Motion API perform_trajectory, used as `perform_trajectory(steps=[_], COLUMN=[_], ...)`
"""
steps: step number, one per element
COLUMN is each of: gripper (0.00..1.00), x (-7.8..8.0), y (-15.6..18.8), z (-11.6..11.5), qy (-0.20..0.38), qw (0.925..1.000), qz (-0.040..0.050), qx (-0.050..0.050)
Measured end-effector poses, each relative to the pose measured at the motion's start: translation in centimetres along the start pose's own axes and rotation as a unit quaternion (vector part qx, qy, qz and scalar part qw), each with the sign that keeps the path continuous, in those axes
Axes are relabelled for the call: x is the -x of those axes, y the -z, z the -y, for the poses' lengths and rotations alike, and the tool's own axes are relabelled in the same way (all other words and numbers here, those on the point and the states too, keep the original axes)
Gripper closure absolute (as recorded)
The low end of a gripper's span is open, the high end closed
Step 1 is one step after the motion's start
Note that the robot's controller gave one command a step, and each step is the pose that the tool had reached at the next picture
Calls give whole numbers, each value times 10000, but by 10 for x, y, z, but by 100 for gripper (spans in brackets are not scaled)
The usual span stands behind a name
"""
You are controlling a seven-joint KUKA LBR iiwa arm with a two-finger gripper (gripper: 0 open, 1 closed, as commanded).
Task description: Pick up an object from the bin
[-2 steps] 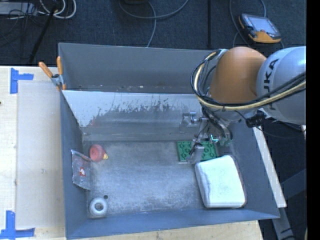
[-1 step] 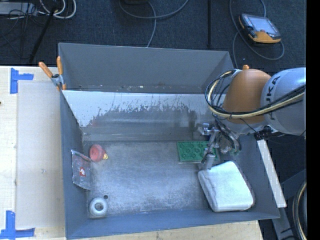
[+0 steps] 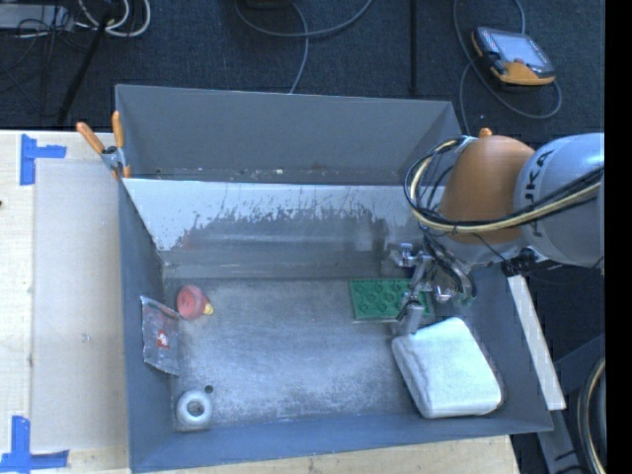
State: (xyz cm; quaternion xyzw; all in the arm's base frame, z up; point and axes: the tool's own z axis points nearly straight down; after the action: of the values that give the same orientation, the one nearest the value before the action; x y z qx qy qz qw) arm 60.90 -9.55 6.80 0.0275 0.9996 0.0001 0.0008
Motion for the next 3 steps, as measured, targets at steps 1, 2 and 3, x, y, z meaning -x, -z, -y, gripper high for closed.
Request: perform_trajectory(steps=[1, 2, 3], gripper=[0, 0, 0], x=[0, 1, 1], y=[0, 0, 0], z=[0, -1, -1], qy=[5, 8, 12], qw=[10000, 10000, 10000], qz=[1, 0, 1], qx=[-1, -1, -2])
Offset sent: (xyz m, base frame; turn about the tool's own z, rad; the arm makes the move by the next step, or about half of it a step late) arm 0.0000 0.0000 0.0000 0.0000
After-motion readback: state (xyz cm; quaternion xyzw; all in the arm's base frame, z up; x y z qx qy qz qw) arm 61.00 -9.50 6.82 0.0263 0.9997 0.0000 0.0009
